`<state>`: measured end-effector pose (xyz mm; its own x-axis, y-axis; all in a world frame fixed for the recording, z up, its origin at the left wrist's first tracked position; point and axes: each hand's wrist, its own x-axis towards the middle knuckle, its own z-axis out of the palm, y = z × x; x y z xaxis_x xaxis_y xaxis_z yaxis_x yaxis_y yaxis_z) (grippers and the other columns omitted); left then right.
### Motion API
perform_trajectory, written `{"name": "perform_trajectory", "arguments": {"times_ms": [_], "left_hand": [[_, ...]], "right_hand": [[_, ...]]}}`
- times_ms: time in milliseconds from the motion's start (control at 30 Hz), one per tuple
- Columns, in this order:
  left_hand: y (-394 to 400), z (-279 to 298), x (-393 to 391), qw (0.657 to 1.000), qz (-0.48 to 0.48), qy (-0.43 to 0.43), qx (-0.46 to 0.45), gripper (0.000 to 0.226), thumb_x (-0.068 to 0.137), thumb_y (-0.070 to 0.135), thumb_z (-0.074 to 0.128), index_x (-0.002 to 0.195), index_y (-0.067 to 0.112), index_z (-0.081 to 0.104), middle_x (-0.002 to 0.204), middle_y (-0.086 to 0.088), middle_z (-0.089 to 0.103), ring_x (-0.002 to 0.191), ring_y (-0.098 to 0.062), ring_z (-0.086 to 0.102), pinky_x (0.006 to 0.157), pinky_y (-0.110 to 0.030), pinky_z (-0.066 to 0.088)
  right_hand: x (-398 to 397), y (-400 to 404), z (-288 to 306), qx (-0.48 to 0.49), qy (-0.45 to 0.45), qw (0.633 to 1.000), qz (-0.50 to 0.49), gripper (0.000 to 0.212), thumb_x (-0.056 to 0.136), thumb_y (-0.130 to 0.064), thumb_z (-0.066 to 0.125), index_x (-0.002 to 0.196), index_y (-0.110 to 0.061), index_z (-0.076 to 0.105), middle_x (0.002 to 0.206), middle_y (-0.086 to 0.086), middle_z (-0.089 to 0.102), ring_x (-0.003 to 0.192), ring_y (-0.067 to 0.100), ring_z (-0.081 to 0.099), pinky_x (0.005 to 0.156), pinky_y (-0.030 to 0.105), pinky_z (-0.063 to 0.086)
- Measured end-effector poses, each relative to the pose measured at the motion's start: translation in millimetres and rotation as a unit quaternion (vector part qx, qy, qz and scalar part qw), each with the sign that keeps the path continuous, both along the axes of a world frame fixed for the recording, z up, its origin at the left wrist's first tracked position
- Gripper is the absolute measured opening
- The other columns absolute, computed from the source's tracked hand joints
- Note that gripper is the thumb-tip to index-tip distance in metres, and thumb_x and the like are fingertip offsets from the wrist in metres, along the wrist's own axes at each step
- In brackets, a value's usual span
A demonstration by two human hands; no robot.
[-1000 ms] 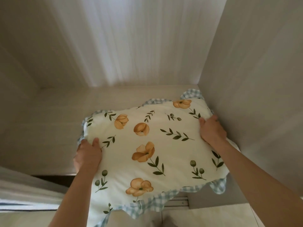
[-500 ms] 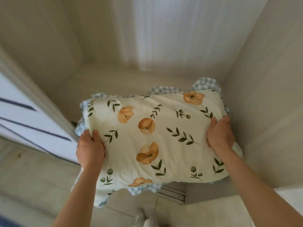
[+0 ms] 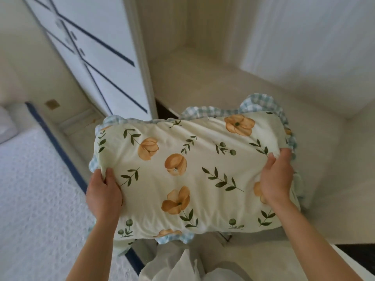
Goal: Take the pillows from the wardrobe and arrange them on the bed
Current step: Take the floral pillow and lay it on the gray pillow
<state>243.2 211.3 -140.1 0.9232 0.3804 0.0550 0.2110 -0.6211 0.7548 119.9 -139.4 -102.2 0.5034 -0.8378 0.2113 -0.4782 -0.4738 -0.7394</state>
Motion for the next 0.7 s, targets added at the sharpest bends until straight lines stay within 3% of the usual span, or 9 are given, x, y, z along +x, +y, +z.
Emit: {"name": "perform_trajectory", "arguments": {"times_ms": [133,267,433,567,700], "left_hand": [[47,-8,-25,0.996,0.084,0.021,0.012,0.037,0.1,0.035,0.039,0.072,0.012,0.042,0.077,-0.008,0.055,0.071,-0.03,0.052,0.065,-0.04,0.036],[85,-17,-43,0.986,0.161,0.035,0.02,0.038,0.1,0.036,0.04,0.066,0.018,0.034,0.077,-0.006,0.051,0.071,-0.031,0.05,0.066,-0.041,0.038],[123,-29,-43,0.974,0.22,0.044,0.025,0.038,0.1,0.033,0.04,0.064,0.023,0.031,0.076,-0.003,0.049,0.071,-0.029,0.048,0.067,-0.042,0.039],[158,-41,-29,0.962,0.265,0.054,0.027,0.039,0.1,0.031,0.041,0.063,0.022,0.031,0.071,-0.001,0.045,0.069,-0.028,0.046,0.064,-0.041,0.037],[199,-51,-8,0.946,0.315,0.076,0.028,0.038,0.1,0.031,0.04,0.064,0.022,0.03,0.074,-0.005,0.047,0.07,-0.029,0.047,0.066,-0.044,0.041]], "right_hand": [[20,35,-13,0.001,0.009,0.997,0.077,0.008,0.102,-0.015,0.039,0.105,-0.009,0.042,0.08,-0.004,0.049,0.068,0.018,0.05,0.053,0.027,0.035],[50,68,-27,0.004,0.016,0.99,0.142,0.007,0.102,-0.015,0.04,0.104,-0.009,0.043,0.075,-0.015,0.041,0.061,0.003,0.044,0.048,0.019,0.033],[97,108,-43,0.038,0.029,0.977,0.209,0.004,0.102,-0.015,0.039,0.105,-0.013,0.041,0.078,-0.014,0.042,0.066,-0.001,0.047,0.051,0.018,0.035],[144,146,-55,0.057,0.053,0.963,0.259,0.003,0.102,-0.017,0.037,0.1,-0.017,0.036,0.08,-0.006,0.049,0.066,0.007,0.052,0.049,0.019,0.036],[198,194,-65,0.053,0.074,0.946,0.313,0.002,0.102,-0.017,0.038,0.101,-0.015,0.037,0.08,-0.008,0.048,0.065,0.0,0.049,0.049,0.017,0.034]]}}
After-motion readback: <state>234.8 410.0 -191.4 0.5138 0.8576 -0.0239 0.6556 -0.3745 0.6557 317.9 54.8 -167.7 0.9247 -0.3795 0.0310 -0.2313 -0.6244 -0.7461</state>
